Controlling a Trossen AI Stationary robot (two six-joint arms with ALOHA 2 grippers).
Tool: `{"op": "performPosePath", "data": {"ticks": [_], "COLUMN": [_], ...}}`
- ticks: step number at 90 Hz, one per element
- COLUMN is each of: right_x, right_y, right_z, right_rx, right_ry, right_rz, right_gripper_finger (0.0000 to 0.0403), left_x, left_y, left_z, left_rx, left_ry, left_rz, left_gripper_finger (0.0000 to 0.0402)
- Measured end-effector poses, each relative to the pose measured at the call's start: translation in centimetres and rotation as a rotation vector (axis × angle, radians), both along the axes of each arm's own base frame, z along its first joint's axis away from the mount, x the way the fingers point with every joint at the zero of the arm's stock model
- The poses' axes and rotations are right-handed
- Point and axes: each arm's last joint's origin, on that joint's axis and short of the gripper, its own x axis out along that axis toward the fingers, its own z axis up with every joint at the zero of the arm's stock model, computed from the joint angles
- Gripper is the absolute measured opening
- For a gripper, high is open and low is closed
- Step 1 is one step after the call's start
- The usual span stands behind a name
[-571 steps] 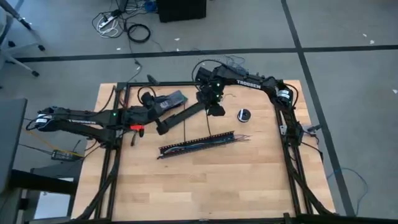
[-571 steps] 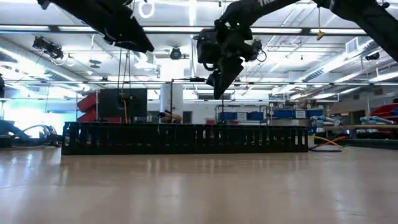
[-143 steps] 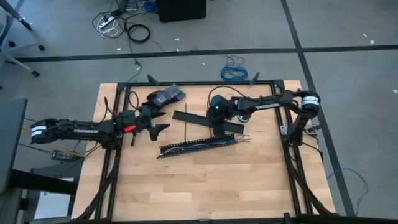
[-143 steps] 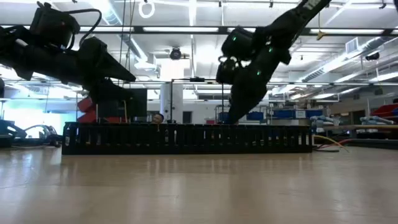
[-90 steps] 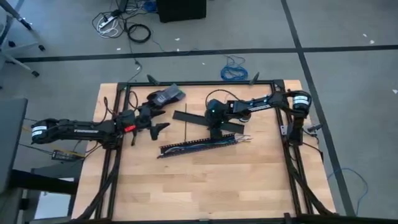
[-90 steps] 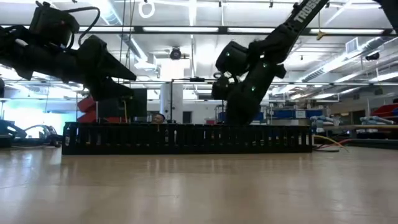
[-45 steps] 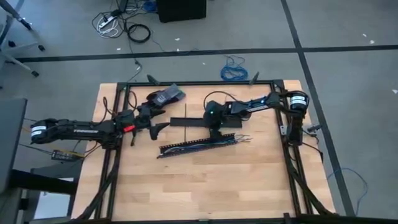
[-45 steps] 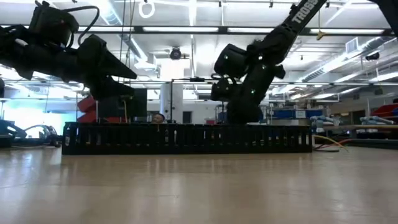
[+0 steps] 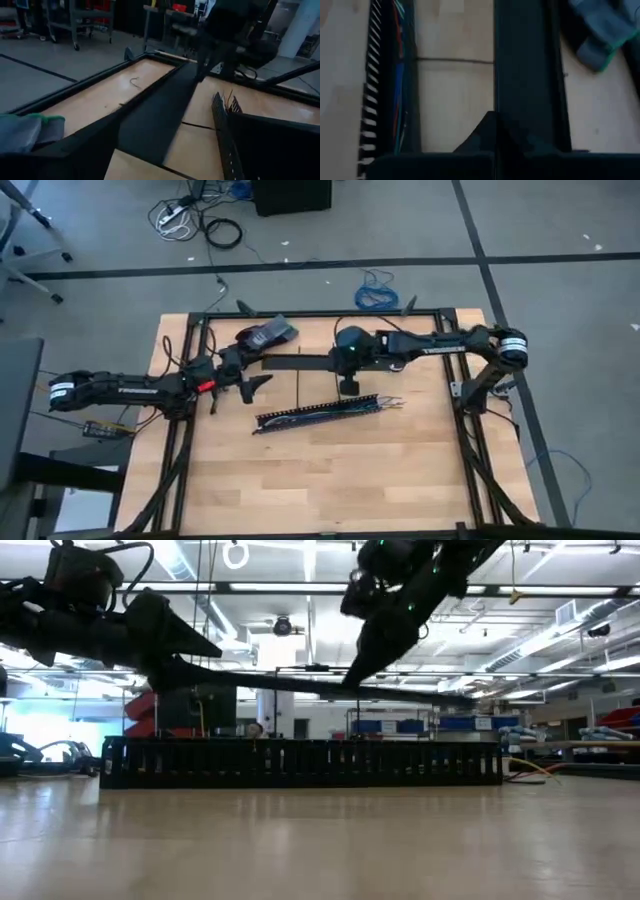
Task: Ziptie cables
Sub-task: Close the black cable duct
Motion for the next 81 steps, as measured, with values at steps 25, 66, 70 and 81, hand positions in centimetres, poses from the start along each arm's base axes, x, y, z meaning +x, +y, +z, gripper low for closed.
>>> {"op": "performPosePath", "data": {"ticks": [25, 66, 70, 81], "right_x": [-0.5, -0.5, -0.6, -0.6], "right_y": [2.9, 5.5, 5.8, 6.4], "right_z": [1.7, 0.8, 0.7, 0.7], "right_rx": [-0.410, -0.640, -0.642, -0.627], "right_ry": [0.039, 0.114, 0.119, 0.111], "right_rz": [-0.151, -0.123, -0.107, -0.071], "right_gripper_finger": [0.0000, 0.0000, 0.0000, 0.0000], "left_x": [0.0, -0.5, -0.5, -0.6], "left_y": [0.0, 1.4, 1.6, 1.9], "left_z": [1.0, 0.8, 0.7, 0.7], "left_rx": [-0.085, -0.386, -0.385, -0.396], "left_ry": [-0.143, -0.244, -0.244, -0.243], "left_rz": [-0.001, 0.139, 0.146, 0.129], "left_gripper_finger": [0.0364, 0.0364, 0.0364, 0.0364]}}
